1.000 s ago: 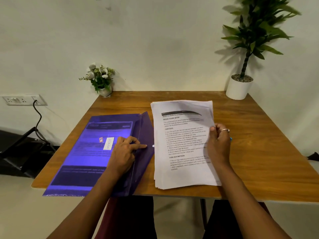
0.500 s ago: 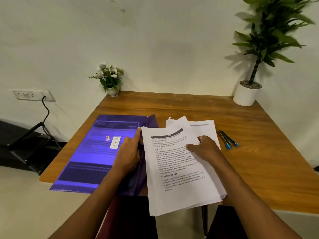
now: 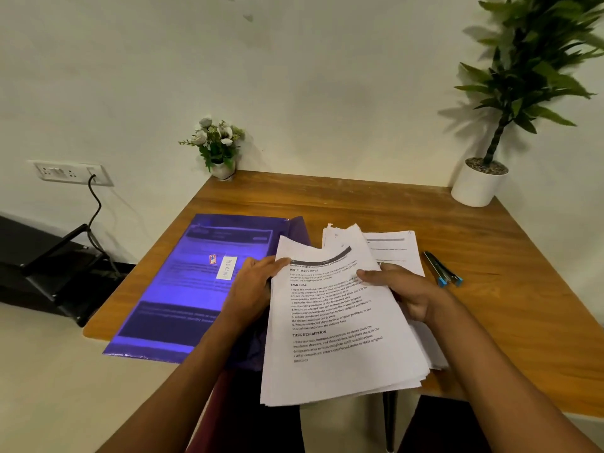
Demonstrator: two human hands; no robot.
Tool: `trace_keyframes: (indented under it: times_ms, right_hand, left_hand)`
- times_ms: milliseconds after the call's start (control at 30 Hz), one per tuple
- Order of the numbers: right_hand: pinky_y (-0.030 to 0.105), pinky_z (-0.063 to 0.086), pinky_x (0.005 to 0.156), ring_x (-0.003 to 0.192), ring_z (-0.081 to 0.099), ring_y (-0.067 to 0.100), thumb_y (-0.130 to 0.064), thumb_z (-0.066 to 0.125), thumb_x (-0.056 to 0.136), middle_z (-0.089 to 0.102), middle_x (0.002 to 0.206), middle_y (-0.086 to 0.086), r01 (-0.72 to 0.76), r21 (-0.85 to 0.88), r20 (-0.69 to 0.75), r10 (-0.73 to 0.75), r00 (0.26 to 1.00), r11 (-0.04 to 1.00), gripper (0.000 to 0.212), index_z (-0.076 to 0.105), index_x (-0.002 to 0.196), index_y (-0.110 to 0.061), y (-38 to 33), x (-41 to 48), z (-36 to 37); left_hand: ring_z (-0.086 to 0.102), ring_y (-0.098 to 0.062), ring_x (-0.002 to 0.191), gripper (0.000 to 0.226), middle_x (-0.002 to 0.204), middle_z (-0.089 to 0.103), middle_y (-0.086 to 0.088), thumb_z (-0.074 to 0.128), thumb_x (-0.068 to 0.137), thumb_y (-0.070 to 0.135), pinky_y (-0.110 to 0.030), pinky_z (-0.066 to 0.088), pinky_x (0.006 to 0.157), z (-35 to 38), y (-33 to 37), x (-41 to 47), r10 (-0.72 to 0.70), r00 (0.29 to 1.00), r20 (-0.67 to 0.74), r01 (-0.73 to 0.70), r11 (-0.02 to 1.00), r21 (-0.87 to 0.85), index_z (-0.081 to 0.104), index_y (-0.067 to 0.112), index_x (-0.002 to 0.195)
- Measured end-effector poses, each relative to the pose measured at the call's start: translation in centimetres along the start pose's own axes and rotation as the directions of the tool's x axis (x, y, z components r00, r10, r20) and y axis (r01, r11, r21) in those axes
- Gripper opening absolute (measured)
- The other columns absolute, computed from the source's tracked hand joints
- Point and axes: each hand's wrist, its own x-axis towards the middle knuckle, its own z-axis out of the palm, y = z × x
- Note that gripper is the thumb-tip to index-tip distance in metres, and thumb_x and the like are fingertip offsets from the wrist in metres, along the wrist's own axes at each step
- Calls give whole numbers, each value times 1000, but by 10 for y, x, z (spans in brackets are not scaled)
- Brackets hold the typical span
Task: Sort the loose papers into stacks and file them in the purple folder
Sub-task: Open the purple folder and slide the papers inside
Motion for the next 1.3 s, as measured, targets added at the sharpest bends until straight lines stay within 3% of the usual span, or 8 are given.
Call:
trace_keyframes:
  times_ms: [133,233,367,533,733,933,1067,1300]
  right_hand:
    - [53,61,81,113,67,43,7,61,89,65,131,21,5,163,84,-18,996,987,52,55,138,-9,13,5,2]
    - [58,55,92,120,63,44,13,60,88,64,134,19,27,128,104,-40,994,991,57,55,138,-13,23,13,1]
    - [55,55,97,111,68,37,-1,69,89,71,123,10,10,-267,-132,-47,990,964,51,55,135,-17,8,21,-10]
    - [51,55,98,104,71,31,-15,75,88,74,115,8,-73,-648,-184,-64,981,758,39,63,124,-12,-34,20,-19]
    - [53,50,104,110,70,33,-7,72,90,73,120,10,-2,-623,-91,-70,993,782,36,61,124,-11,-62,25,-18]
    - [54,48,107,115,67,36,-6,73,88,70,126,12,-13,-602,-15,5,1000,799,45,59,131,-10,-63,40,-4]
    - [51,50,105,110,70,31,-31,84,64,73,121,4,-30,-653,-37,7,999,757,71,62,130,-20,-62,49,10]
    - [24,48,60,84,64,12,-24,68,95,65,102,-4,56,-702,-227,-298,927,710,25,55,115,-16,-45,67,30]
  left_hand:
    - [52,-17,121,41,137,61,6,57,100,20,-38,35,111,-4,-4,0,-42,998,-45,33,984,-173,59,21,141]
    - [55,-1,118,35,131,60,19,57,102,36,-29,41,108,-14,8,-2,-143,990,-10,133,940,-314,58,38,137]
    - [56,-5,81,77,113,55,12,64,89,1,-13,44,72,-16,16,-5,-294,947,-126,238,910,-339,33,27,155]
    - [57,-8,77,71,107,61,4,66,85,5,-11,39,61,-26,20,4,-473,877,-87,426,848,-314,42,15,151]
    - [59,-9,107,36,106,65,11,67,87,8,-19,36,89,-51,29,18,-487,872,-48,452,839,-302,69,8,123]
    - [66,-18,105,40,108,71,7,67,82,2,-25,46,86,-61,30,18,-479,877,-34,446,838,-314,70,12,120]
    - [67,-13,99,39,103,71,9,68,83,5,-20,48,81,-58,34,15,-442,897,5,419,847,-329,69,10,122]
    - [55,10,55,45,93,68,11,67,85,0,-11,41,58,-56,35,16,-389,917,88,392,841,-373,66,13,129]
